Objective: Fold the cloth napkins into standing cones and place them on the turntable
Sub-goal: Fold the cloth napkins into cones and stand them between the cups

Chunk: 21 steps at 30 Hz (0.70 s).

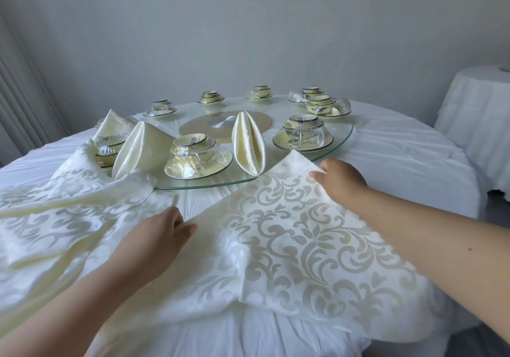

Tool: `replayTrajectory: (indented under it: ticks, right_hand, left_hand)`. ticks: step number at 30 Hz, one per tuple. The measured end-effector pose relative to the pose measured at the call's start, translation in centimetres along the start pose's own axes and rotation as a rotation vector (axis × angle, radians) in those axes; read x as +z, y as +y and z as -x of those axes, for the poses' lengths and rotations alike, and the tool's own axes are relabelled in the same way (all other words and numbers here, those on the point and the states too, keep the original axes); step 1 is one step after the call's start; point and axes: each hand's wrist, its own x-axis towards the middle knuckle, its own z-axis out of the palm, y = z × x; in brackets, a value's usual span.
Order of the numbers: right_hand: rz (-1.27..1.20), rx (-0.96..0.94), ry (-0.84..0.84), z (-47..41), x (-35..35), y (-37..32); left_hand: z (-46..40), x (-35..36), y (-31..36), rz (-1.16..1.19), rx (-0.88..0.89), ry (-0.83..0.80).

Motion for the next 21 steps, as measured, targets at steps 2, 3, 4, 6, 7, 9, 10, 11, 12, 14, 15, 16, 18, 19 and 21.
replayTrajectory:
  ticks: [2,3,4,6,7,9,10,11,12,14,15,16,18,19,21]
  right_hand:
    - [-0.051,-0.063,0.06,0.4,-0.7,-0.5]
    - [-0.068,-0.103,0.102,0.6,-1.2,-0.9]
    - [-0.078,-0.148,0.137,0.8,-1.6,-1.4]
    - [-0.08,-0.238,0.171,0.7,-2.4,-2.6]
    - [-0.07,-0.279,0.174,0.5,-2.7,-3.3]
    - [-0.039,-0.361,0.169,0.1,-3.0,-5.0]
    - [-0.02,-0.397,0.161,-0.2,-2.9,-5.9]
    - [0.003,-0.431,0.148,-0.4,-2.6,-6.7]
    - [0.036,-0.466,0.137,-0.5,-2.2,-7.4]
    - [0.135,-0.54,0.12,-0.4,-0.9,-8.4]
    - [0.185,-0.575,0.113,-0.2,-0.2,-8.7]
    - [0.223,-0.598,0.099,-0.1,0.5,-9.1]
    - [0.277,-0.588,0.065,0.3,1.5,-9.6]
    - [0.301,-0.572,0.062,0.5,1.7,-9.7]
    - [0.329,-0.567,0.11,0.7,1.4,-9.7]
  left_hand:
    - [0.9,-1.4,-0.3,0.024,0.014,0.039]
    - [1.3,-2.2,-0.6,0.028,0.019,0.057]
    - [1.6,-3.0,-0.9,0.03,0.024,0.073]
    - [2.1,-4.7,-2.0,0.032,0.039,0.088]
    - [2.3,-5.5,-2.5,0.027,0.047,0.089]
    - [2.4,-6.7,-3.8,-0.005,0.071,0.101]
    - [2.3,-7.0,-4.6,-0.033,0.07,0.109]
    - [2.4,-7.1,-5.4,-0.067,0.061,0.116]
    - [2.4,-7.0,-6.1,-0.104,0.048,0.114]
    - [2.7,-6.3,-7.4,-0.168,0.029,0.09]
    - [2.9,-5.7,-7.8,-0.2,0.015,0.071]
    - [3.2,-5.2,-8.1,-0.232,-0.005,0.049]
    - [3.6,-4.5,-8.4,-0.329,-0.039,0.017]
    - [3.8,-4.4,-8.5,-0.368,-0.053,0.022]
    - [4.0,-4.6,-8.5,-0.437,0.033,0.124]
